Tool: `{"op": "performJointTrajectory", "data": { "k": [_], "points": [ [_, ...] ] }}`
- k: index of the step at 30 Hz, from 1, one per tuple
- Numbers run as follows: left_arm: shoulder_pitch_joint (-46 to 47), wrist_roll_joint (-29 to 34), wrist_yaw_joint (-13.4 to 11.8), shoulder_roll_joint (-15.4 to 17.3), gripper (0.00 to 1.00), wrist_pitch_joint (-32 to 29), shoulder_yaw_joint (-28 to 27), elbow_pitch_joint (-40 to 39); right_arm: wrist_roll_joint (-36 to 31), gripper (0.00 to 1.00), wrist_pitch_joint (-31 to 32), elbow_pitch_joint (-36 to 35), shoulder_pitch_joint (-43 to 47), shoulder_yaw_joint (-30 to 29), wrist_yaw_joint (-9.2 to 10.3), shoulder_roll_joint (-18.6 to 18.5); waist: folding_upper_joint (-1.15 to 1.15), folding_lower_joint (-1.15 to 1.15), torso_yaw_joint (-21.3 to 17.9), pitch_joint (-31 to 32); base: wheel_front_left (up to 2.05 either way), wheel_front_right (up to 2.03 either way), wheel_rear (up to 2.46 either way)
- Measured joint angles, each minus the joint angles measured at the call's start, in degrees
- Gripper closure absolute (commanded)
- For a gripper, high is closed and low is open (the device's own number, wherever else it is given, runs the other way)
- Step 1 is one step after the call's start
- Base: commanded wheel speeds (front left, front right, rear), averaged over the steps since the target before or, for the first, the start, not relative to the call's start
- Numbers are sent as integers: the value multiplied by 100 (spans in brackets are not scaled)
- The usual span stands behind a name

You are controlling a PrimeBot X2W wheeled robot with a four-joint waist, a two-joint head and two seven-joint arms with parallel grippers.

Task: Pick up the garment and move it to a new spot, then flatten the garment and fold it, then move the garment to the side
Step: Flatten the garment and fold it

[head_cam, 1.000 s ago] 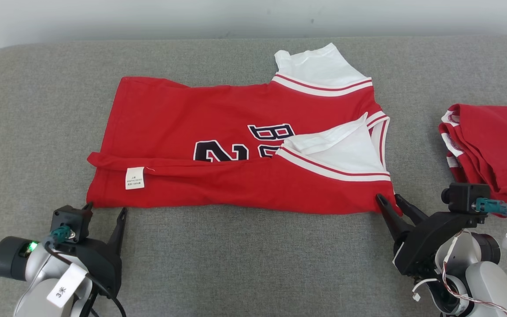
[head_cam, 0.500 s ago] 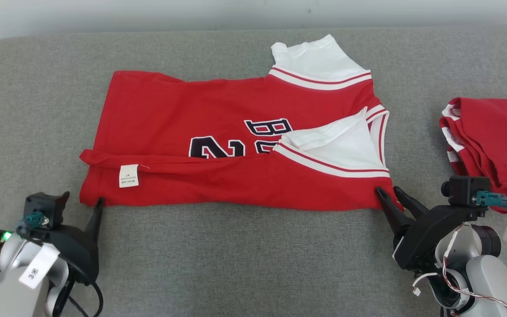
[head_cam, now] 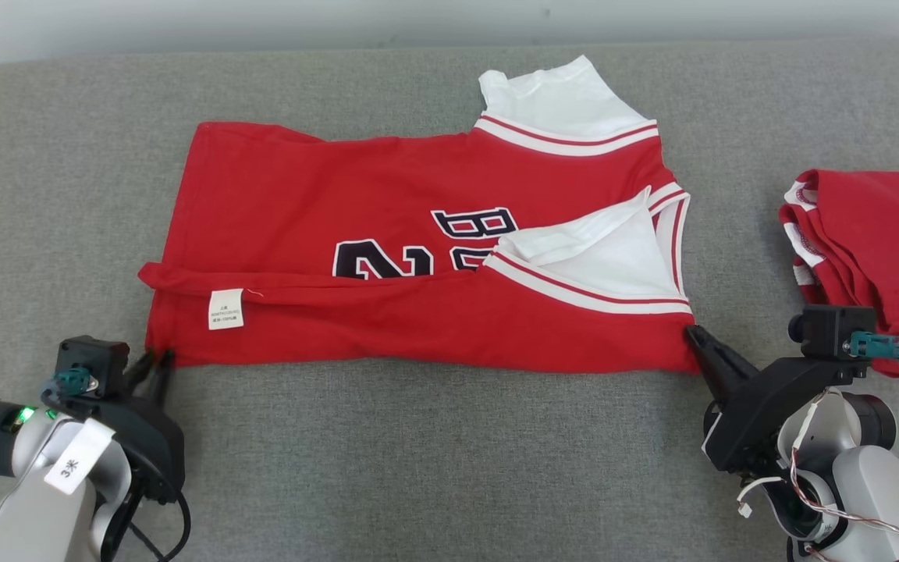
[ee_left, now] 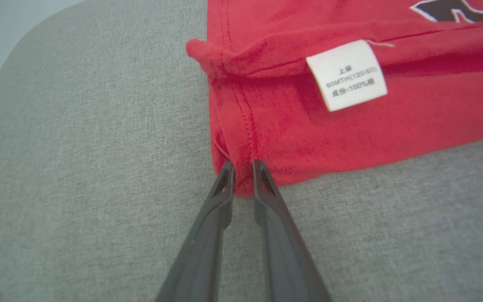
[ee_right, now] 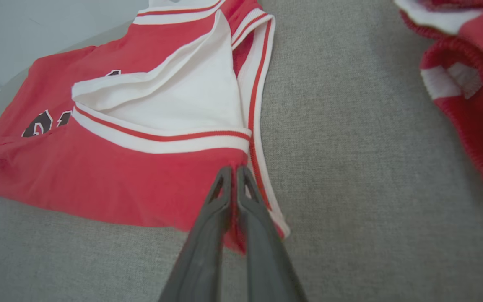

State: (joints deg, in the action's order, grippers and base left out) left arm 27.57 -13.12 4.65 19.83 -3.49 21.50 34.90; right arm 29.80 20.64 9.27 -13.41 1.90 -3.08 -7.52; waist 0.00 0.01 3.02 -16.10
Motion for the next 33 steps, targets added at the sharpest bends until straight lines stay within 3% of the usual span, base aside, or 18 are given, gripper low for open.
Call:
{"op": "performJointTrajectory", "data": {
  "k": [1, 2, 8, 19, 33],
  "points": [
    [0, 0, 16, -4, 96, 0, 7, 30, 0, 100, 1, 8, 0, 5, -1, -3, 0, 0, 9, 17, 0, 0, 0],
    [-1, -1, 43, -4, 100, 0, 15, 73, 0, 100, 1, 18, 2, 13, -1, -3, 0, 0, 19, 37, 0, 0, 0],
    [-57, -264, 53, -133, 100, 47, -8, 136, 11, 100, -1, 10, 99, -14, -44, -10, 0, 0, 71, 184, 0, 0, 0],
    [-699, -672, 235, 27, 100, 203, -58, 43, 405, 100, 115, -287, 761, -196, -146, -134, 0, 0, 82, 536, 0, 0, 0],
    [-1696, -1087, 248, 231, 100, 233, 0, -694, 1154, 100, 648, -1240, 1888, -502, -229, -266, 0, -1, 38, 842, 0, 0, 0]
  ]
}}
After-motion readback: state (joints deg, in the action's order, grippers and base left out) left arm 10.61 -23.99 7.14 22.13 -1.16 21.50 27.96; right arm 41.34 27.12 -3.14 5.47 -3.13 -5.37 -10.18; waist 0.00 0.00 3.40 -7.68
